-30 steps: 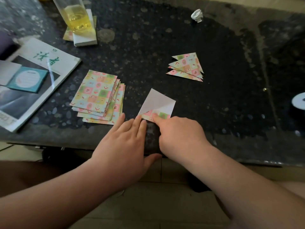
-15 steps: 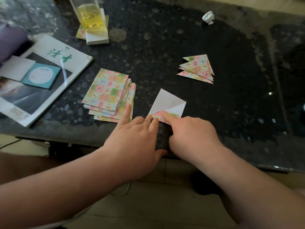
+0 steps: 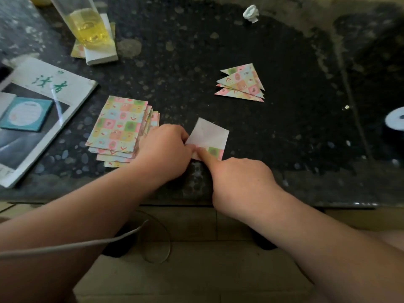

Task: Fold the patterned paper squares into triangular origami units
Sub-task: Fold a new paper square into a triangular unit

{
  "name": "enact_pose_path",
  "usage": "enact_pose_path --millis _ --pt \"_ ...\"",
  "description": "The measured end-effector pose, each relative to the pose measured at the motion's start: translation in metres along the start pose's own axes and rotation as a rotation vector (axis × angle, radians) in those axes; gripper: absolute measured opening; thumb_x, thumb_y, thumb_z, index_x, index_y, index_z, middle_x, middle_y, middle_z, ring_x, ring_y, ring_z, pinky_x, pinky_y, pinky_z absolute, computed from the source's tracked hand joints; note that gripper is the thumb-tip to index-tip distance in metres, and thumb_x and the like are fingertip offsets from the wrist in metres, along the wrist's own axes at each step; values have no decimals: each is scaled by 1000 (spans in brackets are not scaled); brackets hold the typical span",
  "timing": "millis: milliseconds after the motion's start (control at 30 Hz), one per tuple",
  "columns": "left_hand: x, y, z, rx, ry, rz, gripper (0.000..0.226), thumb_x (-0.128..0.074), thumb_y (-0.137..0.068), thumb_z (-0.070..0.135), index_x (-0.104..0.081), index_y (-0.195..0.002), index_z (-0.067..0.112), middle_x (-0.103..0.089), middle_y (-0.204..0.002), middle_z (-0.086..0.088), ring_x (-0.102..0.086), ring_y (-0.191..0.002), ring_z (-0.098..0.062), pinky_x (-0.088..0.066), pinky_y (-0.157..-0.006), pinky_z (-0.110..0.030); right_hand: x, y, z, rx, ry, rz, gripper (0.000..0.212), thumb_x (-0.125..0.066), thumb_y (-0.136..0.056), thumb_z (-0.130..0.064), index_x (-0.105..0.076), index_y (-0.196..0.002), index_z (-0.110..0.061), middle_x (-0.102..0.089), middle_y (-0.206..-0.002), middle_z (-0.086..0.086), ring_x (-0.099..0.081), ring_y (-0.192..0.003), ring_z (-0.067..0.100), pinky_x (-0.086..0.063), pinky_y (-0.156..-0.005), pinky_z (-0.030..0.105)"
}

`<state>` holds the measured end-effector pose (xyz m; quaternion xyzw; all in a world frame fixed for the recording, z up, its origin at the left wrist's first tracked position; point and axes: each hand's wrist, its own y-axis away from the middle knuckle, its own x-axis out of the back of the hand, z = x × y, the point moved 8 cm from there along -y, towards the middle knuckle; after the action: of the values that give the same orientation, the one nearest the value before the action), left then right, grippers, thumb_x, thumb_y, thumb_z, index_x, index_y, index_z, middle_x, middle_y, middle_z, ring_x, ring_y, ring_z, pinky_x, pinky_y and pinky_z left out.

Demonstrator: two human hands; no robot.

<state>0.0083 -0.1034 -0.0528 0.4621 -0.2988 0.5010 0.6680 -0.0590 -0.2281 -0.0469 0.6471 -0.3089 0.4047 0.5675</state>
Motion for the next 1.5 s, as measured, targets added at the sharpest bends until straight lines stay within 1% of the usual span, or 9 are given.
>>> enact_pose_path --millis 133,400,567,833,1000,1133,1300,1400,1500 --pt "2 -1 12 -90 -81 8 30 -63 -96 37 -57 -70 22 -58 -76 2 -56 -77 -21 -45 -67 -36 -3 2 2 18 13 -46 97 -59 -94 -28 11 -159 -44 -47 -90 5 -57 -79 26 -52 -65 39" --pt "3 12 34 -302 -194 80 39 -53 -100 30 -31 -68 32 -32 -80 13 -37 -91 -12 -31 -82 -27 -8 0 1 -1 12 -88 99 -62 -93 -25 11 -160 -39 -41 -81 4 -49 -68 24 -44 -57 37" --pt "1 16 33 -354 -127 175 19 -59 -97 29 -53 -79 27 -50 -89 9 -44 -90 -9 -34 -82 -25 -9 4 -2 16 32 -108 98 -59 -95 -26 13 -161 -34 -39 -80 6 -51 -71 26 -46 -60 39" --pt "-4 22 29 -527 -131 346 7 -74 -86 14 -74 -80 11 -60 -81 -1 -50 -81 -19 -45 -74 -32 -11 12 1 20 76 -183 83 -59 -92 -24 -13 -161 -26 -51 -85 3 -54 -68 22 -44 -52 34" --pt "-14 34 30 -619 -196 407 18 -60 -95 11 -77 -101 6 -64 -101 -7 -53 -89 -28 -48 -77 -39 -11 13 4 19 63 -193 86 -60 -94 -26 -8 -163 -27 -55 -88 2 -60 -72 20 -55 -62 36" --pt "-38 49 24 -514 -259 267 47 -44 -100 30 -56 -138 6 -54 -139 -10 -45 -121 -30 -46 -98 -53 -12 12 3 29 14 -184 94 -60 -95 -26 6 -163 -27 -53 -93 2 -57 -74 20 -55 -66 37" --pt "-58 73 22 -522 -305 192 69 -37 -101 42 -36 -153 -3 -32 -162 -19 -29 -150 -33 -26 -122 -49 1 6 19 88 -257 -232 78 -56 -96 -26 -17 -162 -39 -60 -136 1 -61 -105 23 -54 -88 36" --pt "-59 73 22 -515 -373 167 72 -33 -102 47 -31 -155 -1 -27 -164 -17 -21 -153 -29 -13 -125 -43 2 1 46 12 -524 -364 69 -55 -89 -16 -43 -151 -44 -78 -92 8 -68 -73 17 -57 -80 37" --pt "-58 72 24 -517 -395 148 73 -31 -103 49 -27 -157 0 -23 -166 -17 -16 -154 -27 -2 -125 -38 -5 -6 71 -183 -942 -388 50 -56 -91 -14 -65 -130 -42 -65 -59 12 -40 -44 16 -37 -51 31"
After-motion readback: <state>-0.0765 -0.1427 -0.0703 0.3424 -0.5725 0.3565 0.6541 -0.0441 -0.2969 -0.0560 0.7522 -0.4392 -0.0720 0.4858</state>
